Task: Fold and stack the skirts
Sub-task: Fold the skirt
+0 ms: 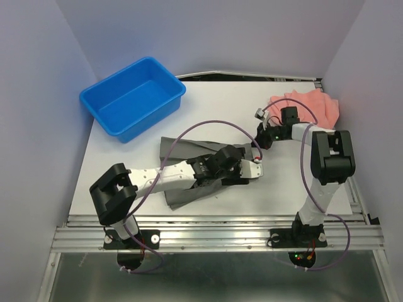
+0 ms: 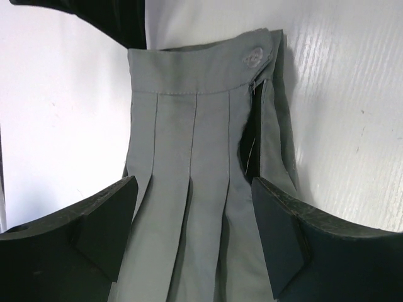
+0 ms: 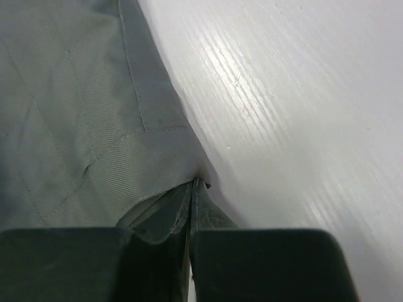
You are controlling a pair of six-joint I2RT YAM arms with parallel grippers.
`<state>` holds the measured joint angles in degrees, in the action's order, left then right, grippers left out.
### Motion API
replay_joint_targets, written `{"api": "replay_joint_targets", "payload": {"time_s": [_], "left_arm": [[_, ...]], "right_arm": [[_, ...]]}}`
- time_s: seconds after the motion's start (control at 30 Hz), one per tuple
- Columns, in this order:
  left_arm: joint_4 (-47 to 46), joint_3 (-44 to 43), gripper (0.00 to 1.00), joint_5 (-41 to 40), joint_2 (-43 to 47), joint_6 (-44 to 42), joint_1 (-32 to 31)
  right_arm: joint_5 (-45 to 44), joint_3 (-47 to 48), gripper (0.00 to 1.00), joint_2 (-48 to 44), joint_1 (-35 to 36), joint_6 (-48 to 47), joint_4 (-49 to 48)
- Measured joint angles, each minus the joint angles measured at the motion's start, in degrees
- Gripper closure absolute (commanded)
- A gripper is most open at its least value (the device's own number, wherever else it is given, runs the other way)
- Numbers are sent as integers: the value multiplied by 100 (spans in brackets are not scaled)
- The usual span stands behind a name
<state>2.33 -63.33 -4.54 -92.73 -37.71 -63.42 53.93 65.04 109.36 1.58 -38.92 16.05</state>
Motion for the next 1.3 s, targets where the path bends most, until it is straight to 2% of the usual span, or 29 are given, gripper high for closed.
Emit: {"api": "replay_joint_targets", "payload": {"time_s": [0.23, 0.43, 0.57, 0.73, 0.8, 1.0, 1.2, 1.3], "left_arm": [[-463, 0, 15, -367, -92, -66, -168], [-592, 0, 16, -337, -317, -81, -328], [-520, -72, 20, -258, -579, -15, -337], [-125, -184, 34, 101, -684, 109, -308], [179, -352, 39, 476, -684, 269, -229], [649, -809, 36, 1099, -671, 739, 101], [955, -1482, 36, 1150, -901, 1005, 291], [962, -1742, 32, 1167, -1272, 1073, 389]], "right_arm": [[190, 697, 99, 754, 0, 1047, 627], [446, 973, 99, 1158, -2, 2218, 887], [479, 968, 99, 1224, -4, 2804, 946], [398, 721, 99, 1224, -22, 3453, 927], [420, 503, 99, 1213, -44, 3777, 938], [505, -42, 99, 1016, -55, 4336, 922], [710, -472, 99, 916, -57, 4730, 671], [761, -570, 99, 885, -63, 4817, 483]]}}
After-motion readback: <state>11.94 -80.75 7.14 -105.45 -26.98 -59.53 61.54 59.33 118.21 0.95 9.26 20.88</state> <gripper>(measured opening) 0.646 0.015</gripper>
